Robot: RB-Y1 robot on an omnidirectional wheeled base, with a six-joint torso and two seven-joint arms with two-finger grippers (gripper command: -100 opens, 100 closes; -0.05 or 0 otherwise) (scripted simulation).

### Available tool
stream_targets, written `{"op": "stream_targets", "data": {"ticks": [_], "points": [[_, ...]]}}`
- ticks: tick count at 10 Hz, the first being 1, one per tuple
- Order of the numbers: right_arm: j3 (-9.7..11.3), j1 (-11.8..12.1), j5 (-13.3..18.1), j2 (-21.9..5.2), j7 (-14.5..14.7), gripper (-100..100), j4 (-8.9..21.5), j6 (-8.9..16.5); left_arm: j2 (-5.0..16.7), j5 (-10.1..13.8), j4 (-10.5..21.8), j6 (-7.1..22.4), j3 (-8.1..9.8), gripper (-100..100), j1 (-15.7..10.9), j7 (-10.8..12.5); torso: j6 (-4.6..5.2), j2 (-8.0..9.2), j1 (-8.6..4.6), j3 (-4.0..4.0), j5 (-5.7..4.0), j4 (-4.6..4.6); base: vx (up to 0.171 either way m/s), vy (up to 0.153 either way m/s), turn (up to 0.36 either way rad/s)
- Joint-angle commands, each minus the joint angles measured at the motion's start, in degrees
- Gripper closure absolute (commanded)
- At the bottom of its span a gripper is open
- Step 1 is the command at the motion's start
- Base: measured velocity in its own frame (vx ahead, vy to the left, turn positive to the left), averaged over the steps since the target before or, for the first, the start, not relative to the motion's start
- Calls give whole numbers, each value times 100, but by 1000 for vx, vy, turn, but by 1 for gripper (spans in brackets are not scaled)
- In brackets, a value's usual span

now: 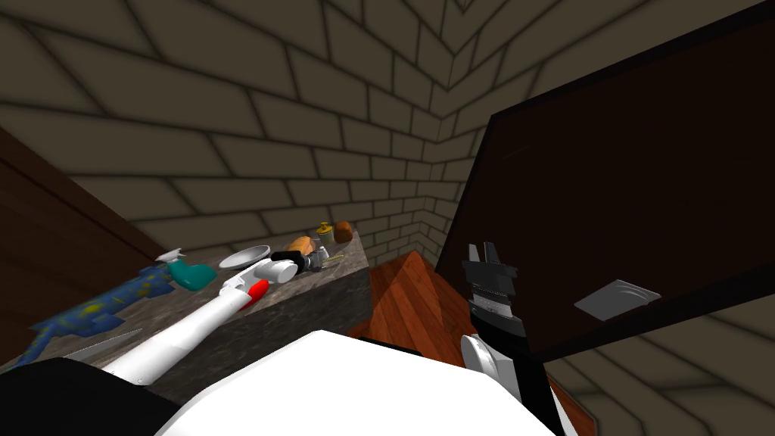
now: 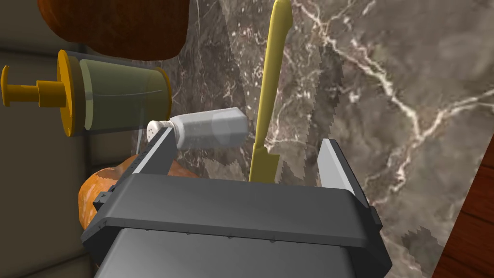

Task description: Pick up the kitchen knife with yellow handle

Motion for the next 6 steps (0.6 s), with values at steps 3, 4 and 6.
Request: {"op": "stream_targets", "data": {"ticks": [3,4,6], "points": [[0,0,0,0,0,0,0,0,160,219,482,372,-86,-100,-644,4,0,-5,-2,-2,0,-1,-73,-44,60],[0,0,0,0,0,0,0,0,203,287,643,492,-125,-100,-843,-2,0,-5,1,-3,0,-1,-86,-35,41],[0,0,0,0,0,0,0,0,243,357,813,620,-168,-100,-1061,-12,-1,0,4,0,1,0,-67,-22,33]]}}
